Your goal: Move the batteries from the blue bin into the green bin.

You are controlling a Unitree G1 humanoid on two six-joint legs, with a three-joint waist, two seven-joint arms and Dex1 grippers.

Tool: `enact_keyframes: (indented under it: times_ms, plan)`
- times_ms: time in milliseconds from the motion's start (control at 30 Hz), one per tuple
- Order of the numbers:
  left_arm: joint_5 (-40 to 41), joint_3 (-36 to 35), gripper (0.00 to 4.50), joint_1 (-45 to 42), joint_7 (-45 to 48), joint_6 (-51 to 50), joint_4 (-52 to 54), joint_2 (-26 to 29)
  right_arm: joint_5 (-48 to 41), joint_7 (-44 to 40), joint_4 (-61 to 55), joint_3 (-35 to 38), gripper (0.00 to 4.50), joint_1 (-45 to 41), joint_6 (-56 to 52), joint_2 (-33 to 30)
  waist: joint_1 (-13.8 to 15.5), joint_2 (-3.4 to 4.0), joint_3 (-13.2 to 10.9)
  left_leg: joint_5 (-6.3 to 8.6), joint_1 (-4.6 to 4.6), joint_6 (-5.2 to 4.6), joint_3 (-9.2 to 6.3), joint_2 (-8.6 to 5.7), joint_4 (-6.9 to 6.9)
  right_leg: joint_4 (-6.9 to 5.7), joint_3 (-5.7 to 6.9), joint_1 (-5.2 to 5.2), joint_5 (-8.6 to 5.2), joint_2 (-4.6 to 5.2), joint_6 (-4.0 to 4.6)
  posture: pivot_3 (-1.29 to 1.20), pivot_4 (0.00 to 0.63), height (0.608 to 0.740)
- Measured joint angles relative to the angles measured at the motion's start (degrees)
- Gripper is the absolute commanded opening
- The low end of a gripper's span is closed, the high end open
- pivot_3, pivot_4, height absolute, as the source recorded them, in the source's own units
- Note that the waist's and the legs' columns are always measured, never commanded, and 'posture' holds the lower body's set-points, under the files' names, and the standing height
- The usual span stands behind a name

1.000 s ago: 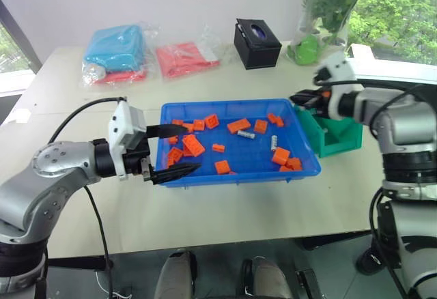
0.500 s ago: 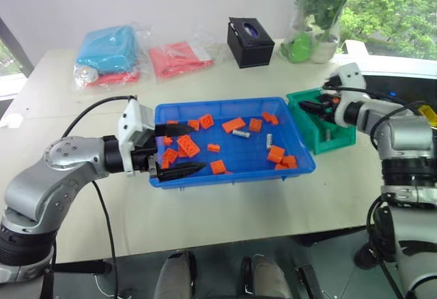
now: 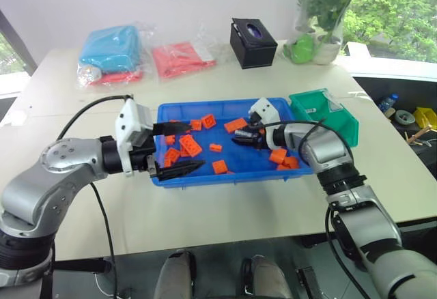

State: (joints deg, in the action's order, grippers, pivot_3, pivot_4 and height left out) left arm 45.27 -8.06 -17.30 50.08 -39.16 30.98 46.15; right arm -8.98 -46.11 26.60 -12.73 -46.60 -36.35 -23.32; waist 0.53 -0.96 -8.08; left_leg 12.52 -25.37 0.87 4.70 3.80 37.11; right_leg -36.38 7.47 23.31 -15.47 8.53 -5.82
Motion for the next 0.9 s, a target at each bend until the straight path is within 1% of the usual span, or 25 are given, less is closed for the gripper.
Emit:
enact_keyframes:
  times_ms: [200, 267, 300, 333, 367, 433, 600, 700, 733, 800, 900]
  plan:
    - [0.48, -0.37, 4.5, 1.03, -1.3, -0.33, 1.5, 0.0, 2.63, -0.7, 8.31, -0.15, 3.0, -2.69, 5.08, 2.02, -0.12, -0.01, 0.01, -0.01, 0.03, 0.01, 0.0, 0.01, 0.02, -0.03, 0.0, -0.02, 0.0, -0.01, -0.01, 0.0, 0.15, 0.656]
    - [0.5, -0.57, 4.5, 1.04, -1.68, -0.36, 1.68, 0.01, 3.17, -1.46, 9.95, -0.21, 2.5, -3.42, 6.28, 2.43, -0.04, -0.02, 0.01, -0.01, 0.03, 0.01, 0.0, 0.01, 0.04, -0.03, 0.0, -0.04, 0.0, 0.0, -0.01, 0.0, 0.15, 0.656]
    - [0.52, -0.63, 4.5, 1.04, -1.75, -0.37, 1.69, 0.01, 3.28, -1.64, 10.47, -0.21, 2.16, -3.59, 6.65, 2.51, 0.01, -0.04, 0.03, -0.01, 0.03, 0.01, 0.0, 0.01, 0.04, -0.03, 0.0, -0.04, 0.0, 0.0, -0.01, 0.0, 0.15, 0.656]
    - [0.54, -0.64, 4.5, 1.04, -1.76, -0.37, 1.69, 0.01, 3.34, -1.7, 10.92, -0.2, 1.73, -3.6, 6.9, 2.64, 0.04, -0.06, 0.04, 0.0, 0.03, 0.01, -0.01, 0.01, 0.04, -0.03, 0.0, -0.04, 0.0, 0.0, 0.0, 0.0, 0.15, 0.656]
    - [0.57, -0.64, 4.5, 1.04, -1.76, -0.39, 1.69, 0.02, 3.47, -1.79, 11.0, -0.18, 1.14, -3.6, 7.03, 2.78, 0.04, -0.06, 0.03, -0.01, 0.03, 0.01, -0.01, 0.01, 0.04, -0.03, 0.0, -0.04, 0.0, 0.0, 0.0, 0.0, 0.15, 0.656]
    - [0.78, -0.64, 4.5, 1.01, -1.74, -0.4, 1.68, 0.03, 3.72, -2.22, 10.67, -0.19, 0.12, -3.49, 6.87, 3.06, 0.0, -0.06, 0.04, -0.01, 0.03, 0.02, -0.01, 0.01, 0.04, -0.04, 0.0, -0.04, 0.0, 0.0, 0.0, 0.0, 0.15, 0.656]
    - [1.05, -0.65, 4.5, 0.7, -1.58, -0.4, 1.58, 0.22, 3.08, -2.55, 3.45, 0.09, 0.07, -0.7, 2.81, 2.95, 0.04, -0.04, 0.03, -0.01, 0.02, 0.02, -0.01, 0.01, 0.04, -0.05, 0.0, -0.02, 0.0, 0.0, -0.01, 0.0, 0.15, 0.656]
    - [1.03, -0.56, 4.5, 0.49, -1.45, -0.38, 1.26, 0.22, 0.61, -1.36, -5.47, 3.15, 0.07, 0.87, -3.54, 1.31, 0.24, 0.03, -0.02, -0.01, 0.0, 0.02, -0.01, -0.01, 0.07, -0.06, 0.0, -0.02, 0.0, 0.02, -0.01, 0.0, 0.15, 0.656]
    - [1.03, -0.54, 4.5, 0.32, -1.41, -0.38, 1.17, 0.21, -0.33, -0.72, -8.27, 4.91, 0.07, 0.85, -5.49, 0.11, 0.31, 0.03, -0.02, -0.01, -0.01, 0.02, -0.02, -0.01, 0.08, -0.06, 0.0, -0.03, 0.01, 0.02, -0.01, 0.0, 0.15, 0.656]
    - [1.03, -0.46, 4.5, -0.08, -1.26, -0.35, 1.08, 0.16, -1.47, 0.85, -12.38, 9.17, 0.07, 0.52, -8.51, -4.27, 0.59, 0.01, 0.0, 0.0, 0.0, 0.03, -0.05, -0.04, 0.1, -0.02, 0.01, -0.09, 0.0, 0.04, 0.01, 0.0, 0.15, 0.656]
    - [0.95, -0.28, 4.5, -0.27, -0.74, -0.23, 0.6, -0.03, -1.2, 3.66, -12.82, 15.31, 0.07, 0.22, -10.57, -12.44, 1.16, -0.02, 0.01, 0.08, 0.01, 0.15, -0.01, -0.05, 0.1, 0.06, 0.0, -0.09, -0.09, 0.05, 0.16, 0.0, 0.15, 0.656]
